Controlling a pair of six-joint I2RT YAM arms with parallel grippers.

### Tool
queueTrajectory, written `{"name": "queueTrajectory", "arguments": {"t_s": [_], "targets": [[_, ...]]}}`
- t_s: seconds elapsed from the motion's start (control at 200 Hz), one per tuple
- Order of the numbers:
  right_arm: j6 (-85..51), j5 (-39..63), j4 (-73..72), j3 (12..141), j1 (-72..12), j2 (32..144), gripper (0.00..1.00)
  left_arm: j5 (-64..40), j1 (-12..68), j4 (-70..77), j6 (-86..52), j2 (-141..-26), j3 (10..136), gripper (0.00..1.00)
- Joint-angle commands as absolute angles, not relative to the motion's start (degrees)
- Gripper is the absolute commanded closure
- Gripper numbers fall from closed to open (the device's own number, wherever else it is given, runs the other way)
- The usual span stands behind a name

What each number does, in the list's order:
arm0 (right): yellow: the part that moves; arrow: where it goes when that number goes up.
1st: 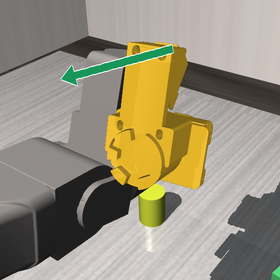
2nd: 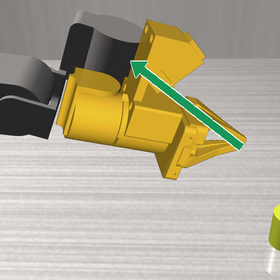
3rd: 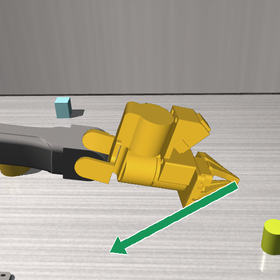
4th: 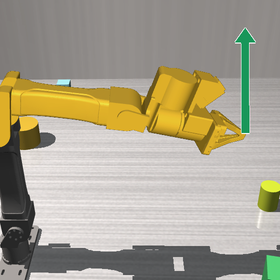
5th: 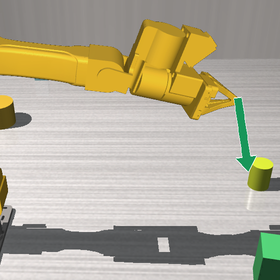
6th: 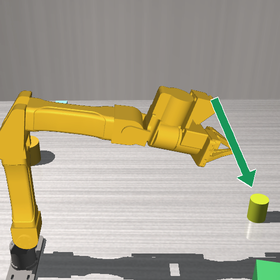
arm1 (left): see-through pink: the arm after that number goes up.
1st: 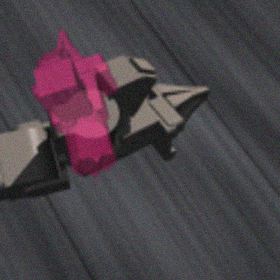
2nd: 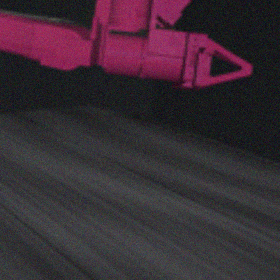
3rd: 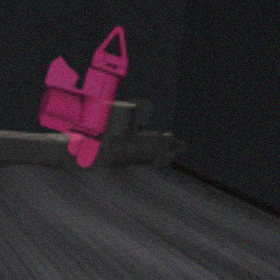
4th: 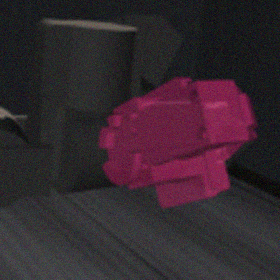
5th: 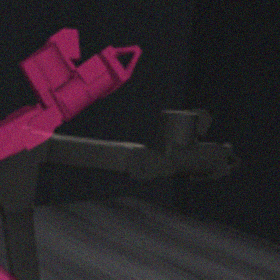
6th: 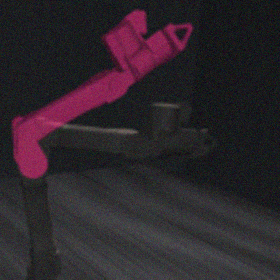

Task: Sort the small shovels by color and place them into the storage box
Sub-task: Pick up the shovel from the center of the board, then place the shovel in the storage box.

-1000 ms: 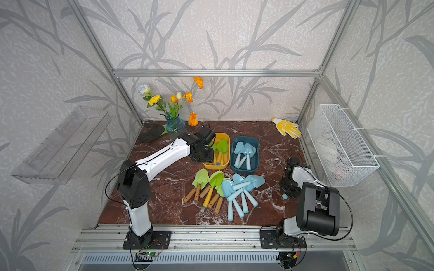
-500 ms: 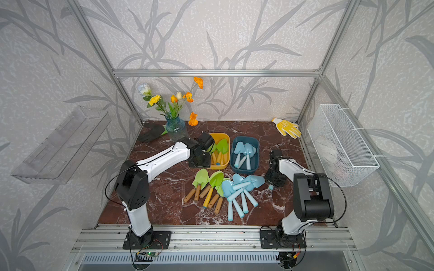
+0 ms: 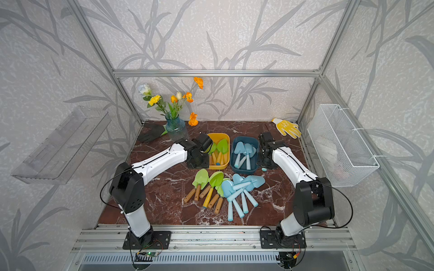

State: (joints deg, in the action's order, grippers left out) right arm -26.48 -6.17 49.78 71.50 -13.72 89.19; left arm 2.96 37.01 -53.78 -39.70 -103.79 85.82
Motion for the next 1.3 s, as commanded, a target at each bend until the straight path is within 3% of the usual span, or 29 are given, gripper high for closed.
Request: {"name": "queueTrajectory", "arguments": {"t_s": [0.0,0.385,0.69,0.745,0.86,0.98,1.295], "targets": [[-24.28,-6.21,53.22,76.85,-16.17,91.41,0.85,5.07,36.89,-55.13,-40.17,-100.57,84.76,0.38],[-23.20,1.05,49.21,83.65,-20.57,106.41,0.84,6.76,36.64,-56.89,-39.81,-95.81,76.83,0.38],[-22.84,2.01,46.68,83.19,-20.66,111.90,0.84,7.13,36.63,-57.59,-40.26,-91.93,69.78,0.37],[-23.01,2.57,46.48,83.01,-20.69,112.31,0.81,6.89,36.64,-57.74,-40.09,-91.59,69.16,0.37],[-23.46,3.36,46.41,82.60,-20.74,112.59,0.62,6.37,36.73,-57.91,-40.43,-90.81,67.41,0.35],[-24.03,2.29,47.21,82.53,-20.74,110.48,0.52,5.58,36.89,-57.66,-40.60,-89.36,65.56,0.31],[-26.10,-8.10,47.38,77.47,-20.65,95.04,0.49,1.94,38.69,-55.14,-41.44,-87.23,62.43,0.30]]}}
